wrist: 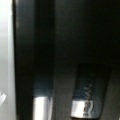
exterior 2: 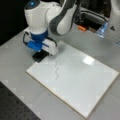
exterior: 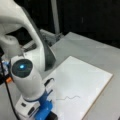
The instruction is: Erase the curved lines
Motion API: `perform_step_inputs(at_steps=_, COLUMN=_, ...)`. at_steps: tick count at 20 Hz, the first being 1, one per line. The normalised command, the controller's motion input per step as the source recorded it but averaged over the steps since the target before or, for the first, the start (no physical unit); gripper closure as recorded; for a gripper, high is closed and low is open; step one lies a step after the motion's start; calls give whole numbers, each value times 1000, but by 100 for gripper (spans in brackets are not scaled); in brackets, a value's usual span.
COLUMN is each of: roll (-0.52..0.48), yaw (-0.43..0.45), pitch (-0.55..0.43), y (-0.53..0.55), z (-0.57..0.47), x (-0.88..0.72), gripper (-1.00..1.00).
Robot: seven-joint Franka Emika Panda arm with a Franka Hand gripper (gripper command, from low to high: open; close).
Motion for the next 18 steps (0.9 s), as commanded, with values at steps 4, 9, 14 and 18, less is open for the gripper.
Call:
perform_step_inputs(at_steps=4, roll=45, yaw=-105, pitch=-147, y=28, z=-75, x=-34, gripper=100)
perform_step_inputs(at_steps=9, roll=49, yaw=-112, pitch=-140, y=41, z=-63, x=-60, gripper=100)
perform_step_inputs(at_steps=14, roll=55, yaw=-119, pitch=-160, y=58, z=-89, x=-33, gripper=100)
perform_step_inputs(at_steps=18, roll=50, yaw=-112, pitch=-173, y=54, z=-134, x=26, gripper=100)
